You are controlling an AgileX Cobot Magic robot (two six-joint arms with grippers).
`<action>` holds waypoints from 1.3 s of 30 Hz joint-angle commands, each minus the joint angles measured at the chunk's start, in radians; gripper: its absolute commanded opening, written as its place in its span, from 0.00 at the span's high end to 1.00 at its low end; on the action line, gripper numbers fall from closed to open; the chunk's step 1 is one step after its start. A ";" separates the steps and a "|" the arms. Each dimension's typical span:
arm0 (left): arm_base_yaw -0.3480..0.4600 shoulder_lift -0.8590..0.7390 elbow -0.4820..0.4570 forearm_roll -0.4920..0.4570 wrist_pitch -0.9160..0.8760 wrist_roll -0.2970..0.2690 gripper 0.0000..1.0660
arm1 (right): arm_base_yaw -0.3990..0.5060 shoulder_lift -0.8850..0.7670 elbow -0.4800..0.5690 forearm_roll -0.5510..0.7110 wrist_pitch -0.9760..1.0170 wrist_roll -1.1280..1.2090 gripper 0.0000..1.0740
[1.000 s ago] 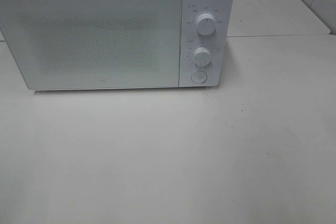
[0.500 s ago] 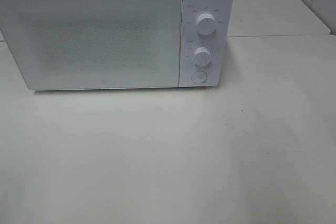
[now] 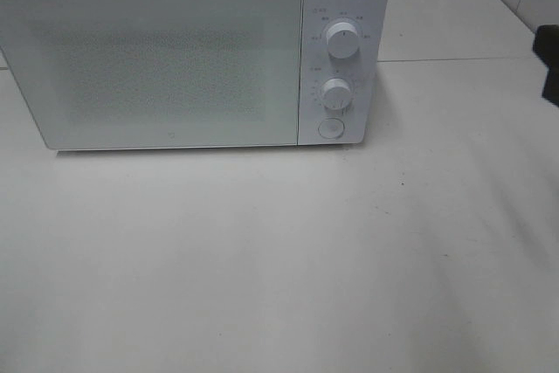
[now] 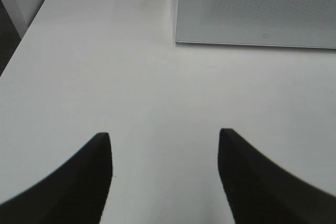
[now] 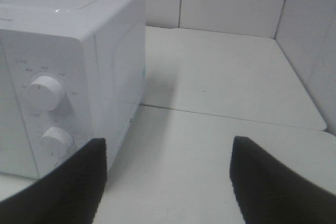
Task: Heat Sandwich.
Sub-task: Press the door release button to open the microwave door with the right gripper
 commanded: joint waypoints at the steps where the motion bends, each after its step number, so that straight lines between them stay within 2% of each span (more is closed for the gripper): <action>1: -0.003 -0.006 0.003 0.002 -0.017 -0.004 0.46 | 0.052 0.083 -0.002 -0.009 -0.060 -0.009 0.39; 3: -0.003 -0.006 0.003 0.002 -0.017 -0.004 0.46 | 0.107 0.160 -0.002 -0.009 -0.096 -0.009 0.39; 10: -0.003 -0.006 0.003 0.002 -0.017 -0.004 0.46 | 0.204 0.317 -0.002 -0.005 -0.207 -0.009 0.39; 15: -0.003 -0.006 0.003 0.002 -0.017 -0.004 0.46 | 0.268 0.445 -0.002 -0.005 -0.331 -0.009 0.45; 20: -0.003 -0.006 0.003 0.002 -0.017 -0.004 0.46 | 0.312 0.557 -0.002 0.003 -0.442 0.013 0.56; 23: -0.003 -0.006 0.003 0.002 -0.017 -0.004 0.46 | 0.341 0.646 -0.002 0.049 -0.522 0.025 0.67; 24: -0.003 -0.006 0.003 0.002 -0.017 -0.004 0.46 | 0.341 0.646 -0.002 0.049 -0.522 0.025 0.67; 25: -0.003 -0.006 0.003 0.002 -0.017 -0.004 0.46 | 0.354 0.684 -0.005 0.073 -0.561 0.025 0.74; 27: -0.003 -0.006 0.003 0.002 -0.017 -0.004 0.46 | 0.367 0.720 -0.013 0.089 -0.588 0.025 0.80; 32: -0.003 -0.006 0.003 0.002 -0.017 -0.004 0.46 | 0.385 0.815 -0.060 0.105 -0.614 0.025 0.89; 39: -0.003 -0.006 0.003 0.002 -0.017 -0.004 0.46 | 0.385 0.881 -0.119 0.107 -0.613 0.081 0.95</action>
